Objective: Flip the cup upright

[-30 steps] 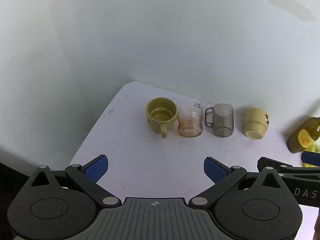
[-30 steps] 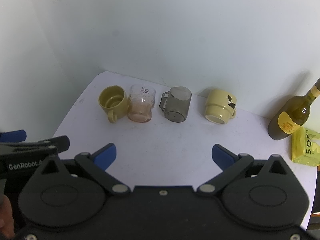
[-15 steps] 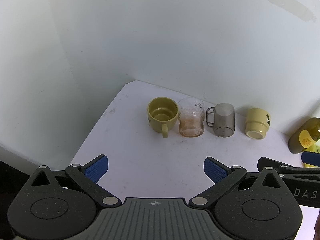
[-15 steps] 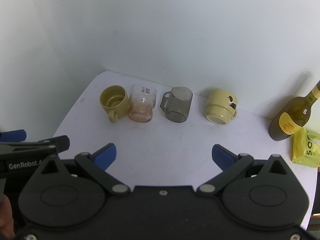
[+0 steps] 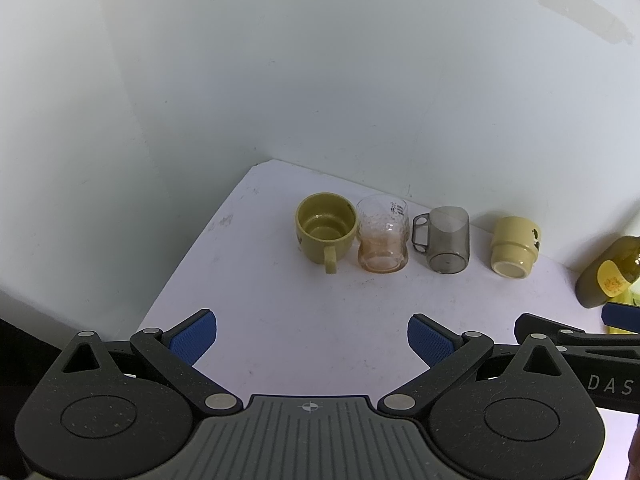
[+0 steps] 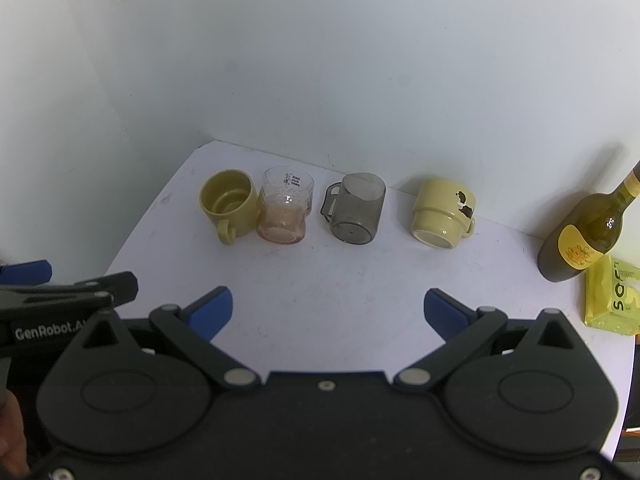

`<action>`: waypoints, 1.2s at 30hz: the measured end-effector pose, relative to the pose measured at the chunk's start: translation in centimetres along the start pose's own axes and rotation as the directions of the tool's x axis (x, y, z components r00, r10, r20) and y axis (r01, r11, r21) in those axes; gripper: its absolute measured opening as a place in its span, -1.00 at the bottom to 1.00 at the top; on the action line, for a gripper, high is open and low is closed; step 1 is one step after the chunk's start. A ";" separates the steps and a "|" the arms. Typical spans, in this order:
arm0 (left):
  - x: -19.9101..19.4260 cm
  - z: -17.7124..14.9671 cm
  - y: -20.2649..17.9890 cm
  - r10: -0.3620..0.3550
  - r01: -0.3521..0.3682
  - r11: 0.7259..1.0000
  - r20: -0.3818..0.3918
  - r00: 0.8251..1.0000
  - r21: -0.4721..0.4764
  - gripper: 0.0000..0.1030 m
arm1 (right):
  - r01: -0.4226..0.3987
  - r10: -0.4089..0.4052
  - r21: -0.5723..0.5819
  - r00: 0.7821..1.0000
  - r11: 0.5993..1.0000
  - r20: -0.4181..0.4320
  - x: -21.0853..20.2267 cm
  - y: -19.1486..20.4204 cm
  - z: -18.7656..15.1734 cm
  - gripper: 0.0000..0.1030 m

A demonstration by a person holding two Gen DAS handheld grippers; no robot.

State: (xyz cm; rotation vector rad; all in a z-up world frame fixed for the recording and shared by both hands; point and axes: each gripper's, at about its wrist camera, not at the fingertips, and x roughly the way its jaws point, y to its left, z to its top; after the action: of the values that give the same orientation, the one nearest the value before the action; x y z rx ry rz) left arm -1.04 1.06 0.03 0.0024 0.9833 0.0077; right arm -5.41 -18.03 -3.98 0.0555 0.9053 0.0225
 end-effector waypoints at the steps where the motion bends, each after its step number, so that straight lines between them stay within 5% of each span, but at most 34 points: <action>1: -0.1 0.0 0.2 -0.001 0.001 1.000 -0.001 1.000 -0.001 1.00 | 0.001 -0.001 -0.001 1.000 1.000 0.000 0.0 0.0 0.0 1.00; 19: 0.3 -0.2 0.7 -0.023 0.023 1.000 -0.011 1.000 -0.009 1.00 | 0.004 -0.004 0.011 1.000 1.000 -0.003 0.1 -0.5 -0.2 1.00; 27: 5.1 -0.9 0.1 0.038 -0.037 0.998 -0.008 0.999 0.048 1.00 | 0.072 -0.068 -0.033 0.991 0.997 0.116 1.0 -2.9 -2.3 1.00; 30: 7.3 -1.1 -1.0 0.072 -0.076 0.991 0.040 0.997 0.113 1.00 | 0.030 -0.027 -0.026 0.993 0.999 0.115 1.4 -4.1 -2.7 1.00; 36: 11.2 -0.1 -3.6 0.005 -0.011 0.988 0.033 0.999 0.157 1.00 | 0.021 -0.021 0.010 0.999 1.000 0.044 2.5 -6.4 -3.2 1.00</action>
State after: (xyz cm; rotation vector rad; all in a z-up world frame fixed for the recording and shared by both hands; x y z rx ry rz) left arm 5.14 -2.45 -9.36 0.1506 0.9491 -0.0623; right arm -6.40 -24.20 -8.31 0.0548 0.8618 -0.0025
